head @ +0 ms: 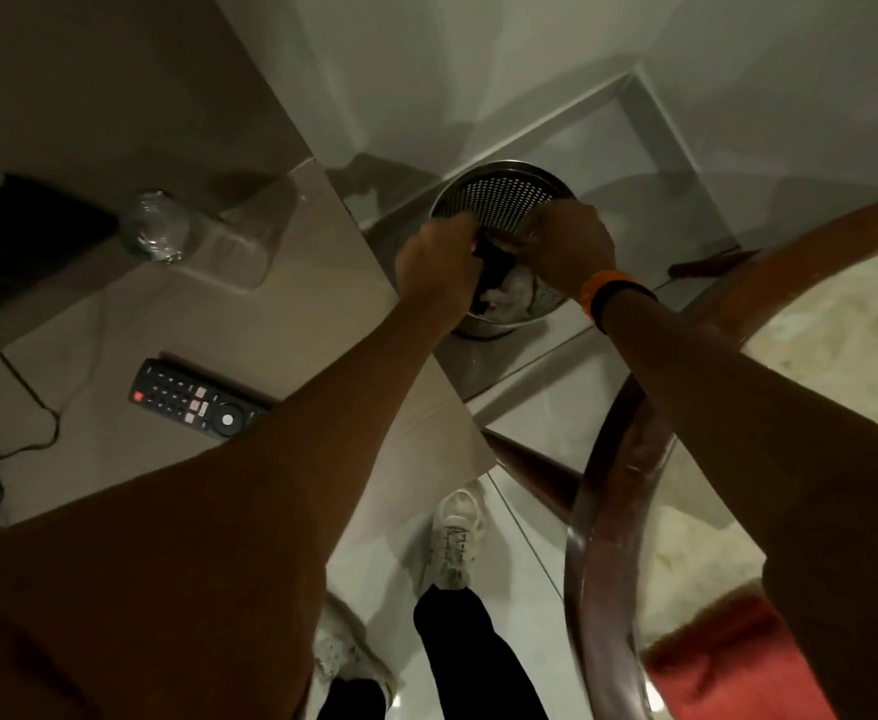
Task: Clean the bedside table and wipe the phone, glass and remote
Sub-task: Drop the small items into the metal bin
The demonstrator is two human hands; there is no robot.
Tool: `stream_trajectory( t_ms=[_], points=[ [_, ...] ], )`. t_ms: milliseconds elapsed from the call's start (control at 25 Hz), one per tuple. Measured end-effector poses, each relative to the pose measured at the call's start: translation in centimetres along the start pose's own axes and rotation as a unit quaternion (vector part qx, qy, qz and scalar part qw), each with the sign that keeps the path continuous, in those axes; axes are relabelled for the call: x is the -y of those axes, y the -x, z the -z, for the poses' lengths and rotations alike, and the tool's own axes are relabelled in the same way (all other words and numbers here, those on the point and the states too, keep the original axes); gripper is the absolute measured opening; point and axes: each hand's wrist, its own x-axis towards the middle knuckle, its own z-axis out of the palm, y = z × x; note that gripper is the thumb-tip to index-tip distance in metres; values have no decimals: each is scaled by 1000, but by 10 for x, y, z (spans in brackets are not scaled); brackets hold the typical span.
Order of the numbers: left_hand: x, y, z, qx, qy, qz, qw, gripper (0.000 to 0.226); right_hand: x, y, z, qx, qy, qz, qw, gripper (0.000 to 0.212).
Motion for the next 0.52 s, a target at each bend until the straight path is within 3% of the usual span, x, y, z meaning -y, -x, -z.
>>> stream_trajectory(
  t_ms=[160,320,520],
  points=[
    [11,-1,5,-29,44,16,998,42,-3,-1,5,-22,-13,-27,999,40],
    [32,16,13,-78,82,1,994,40,2,11,8,-30,-24,-12,999,35],
    [86,68,27,-145,141,-2,979,32,34,50,-13,-33,-44,107,993,25]
  ],
)
